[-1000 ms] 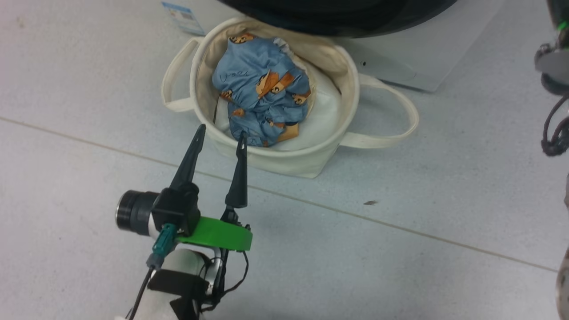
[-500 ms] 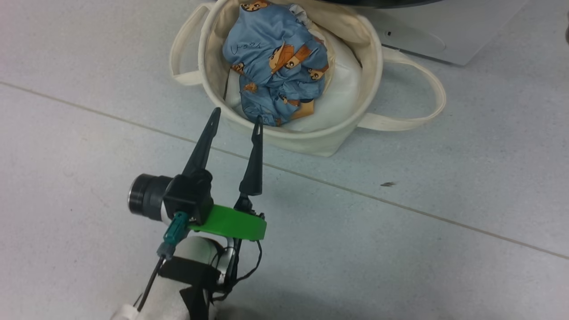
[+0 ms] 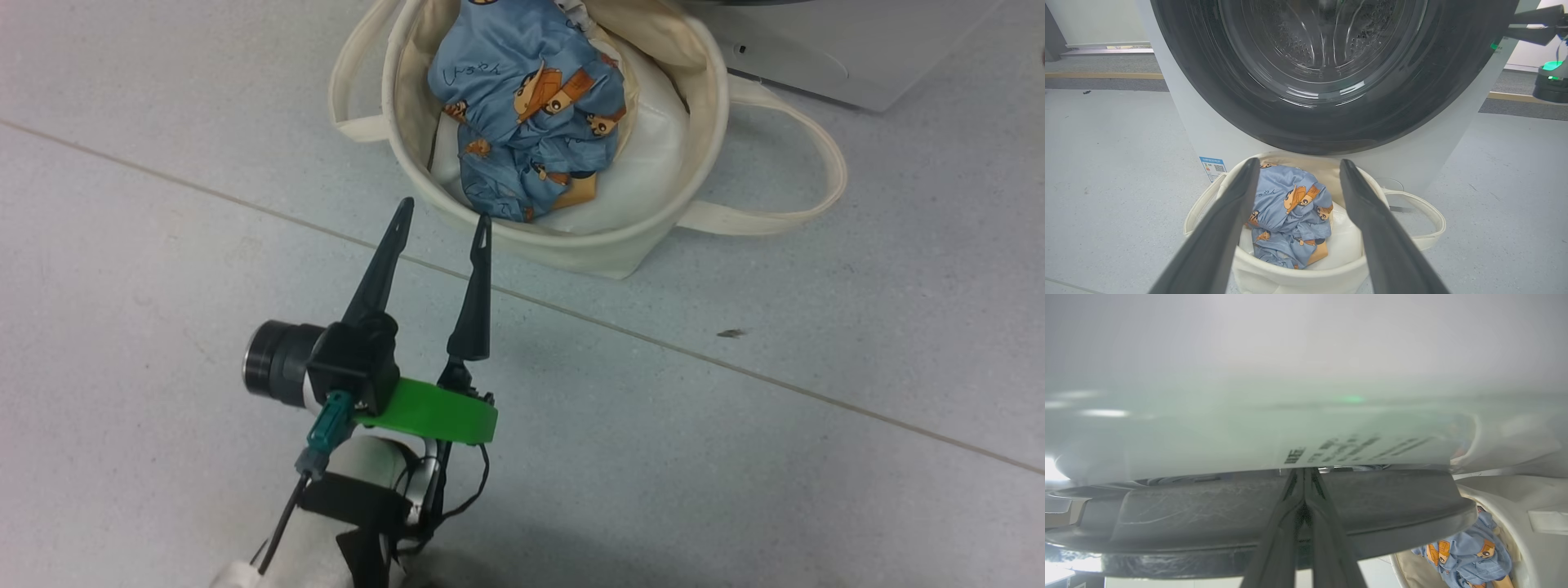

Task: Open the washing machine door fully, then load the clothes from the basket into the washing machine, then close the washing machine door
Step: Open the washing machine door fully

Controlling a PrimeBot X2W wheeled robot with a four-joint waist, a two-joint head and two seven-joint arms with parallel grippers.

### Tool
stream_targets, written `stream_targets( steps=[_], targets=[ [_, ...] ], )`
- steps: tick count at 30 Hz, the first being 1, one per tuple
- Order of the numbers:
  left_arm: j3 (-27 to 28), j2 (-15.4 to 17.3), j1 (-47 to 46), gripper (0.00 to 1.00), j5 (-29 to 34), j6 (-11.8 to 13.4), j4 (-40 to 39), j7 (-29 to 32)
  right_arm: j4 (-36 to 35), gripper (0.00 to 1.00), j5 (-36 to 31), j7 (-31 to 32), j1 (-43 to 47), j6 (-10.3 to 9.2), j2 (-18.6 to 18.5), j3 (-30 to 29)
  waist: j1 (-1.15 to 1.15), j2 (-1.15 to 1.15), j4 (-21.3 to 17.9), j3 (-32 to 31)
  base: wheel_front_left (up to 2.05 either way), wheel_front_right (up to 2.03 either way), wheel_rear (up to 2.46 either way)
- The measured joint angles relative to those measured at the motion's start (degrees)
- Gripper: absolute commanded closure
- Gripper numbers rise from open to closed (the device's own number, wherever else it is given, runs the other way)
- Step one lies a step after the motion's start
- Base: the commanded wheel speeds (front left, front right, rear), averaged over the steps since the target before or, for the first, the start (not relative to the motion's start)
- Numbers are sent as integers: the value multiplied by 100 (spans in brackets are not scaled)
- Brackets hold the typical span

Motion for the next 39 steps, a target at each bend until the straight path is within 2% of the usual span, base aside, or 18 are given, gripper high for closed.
stream_targets(
  steps=[5, 10, 26, 39],
  targets=[
    [-51, 0, -2, 0, 0, 8, 1, 0, 101, 100, 85, 459, -60, -1, -89, 77, 0, 0, 15, -19, 0, 0, 0],
    [-48, 0, -2, 0, 0, 7, 3, 0, -75, 100, 13, 572, 130, -2, -22, 318, 0, 0, 1, -101, 0, 0, 0],
    [177, -1, 207, 0, 11, -60, 12, 0, -990, 100, -46, 609, 1624, -4, 636, 744, 0, 0, -97, -639, 0, 0, 0],
    [659, 5, 713, 0, 23, -160, 8, 0, -1545, 100, 10, 603, 2892, -3, 1293, 1271, -1, 0, -50, -1176, 0, 0, 0]
  ],
)
